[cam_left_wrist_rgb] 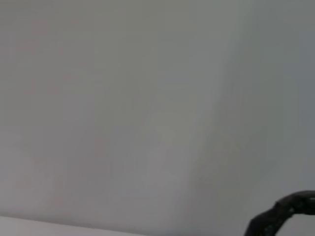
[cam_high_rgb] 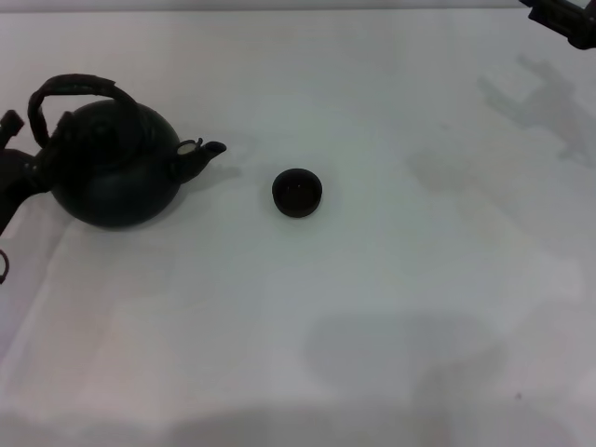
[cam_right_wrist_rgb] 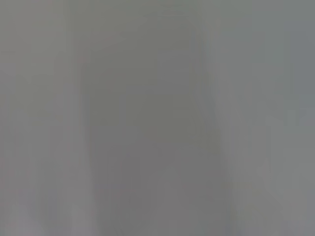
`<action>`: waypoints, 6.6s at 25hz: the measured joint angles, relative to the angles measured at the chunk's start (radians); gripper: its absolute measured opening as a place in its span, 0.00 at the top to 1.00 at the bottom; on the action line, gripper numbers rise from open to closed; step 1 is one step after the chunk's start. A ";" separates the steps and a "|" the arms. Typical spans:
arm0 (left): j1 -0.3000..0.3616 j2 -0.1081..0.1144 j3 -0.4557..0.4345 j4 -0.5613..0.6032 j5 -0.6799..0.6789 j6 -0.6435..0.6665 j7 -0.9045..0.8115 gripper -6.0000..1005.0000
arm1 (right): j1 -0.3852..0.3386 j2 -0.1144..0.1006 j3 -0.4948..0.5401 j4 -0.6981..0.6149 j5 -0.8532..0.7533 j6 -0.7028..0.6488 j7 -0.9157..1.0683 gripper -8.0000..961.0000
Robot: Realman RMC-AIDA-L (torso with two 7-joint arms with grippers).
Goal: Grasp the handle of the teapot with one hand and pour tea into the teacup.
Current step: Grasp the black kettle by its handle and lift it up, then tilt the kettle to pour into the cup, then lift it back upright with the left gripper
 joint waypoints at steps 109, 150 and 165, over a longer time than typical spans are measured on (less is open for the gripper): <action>0.036 -0.006 0.690 1.248 1.106 0.643 -1.613 0.84 | -0.020 -0.006 0.002 0.020 0.122 0.010 -0.092 0.11; -0.012 -0.004 0.908 1.474 1.617 0.462 -2.051 0.84 | -0.039 -0.025 0.065 -0.076 0.133 -0.036 0.044 0.11; 0.005 -0.004 0.908 1.541 1.702 0.395 -2.064 0.84 | -0.047 -0.031 0.065 -0.069 0.140 -0.050 0.052 0.11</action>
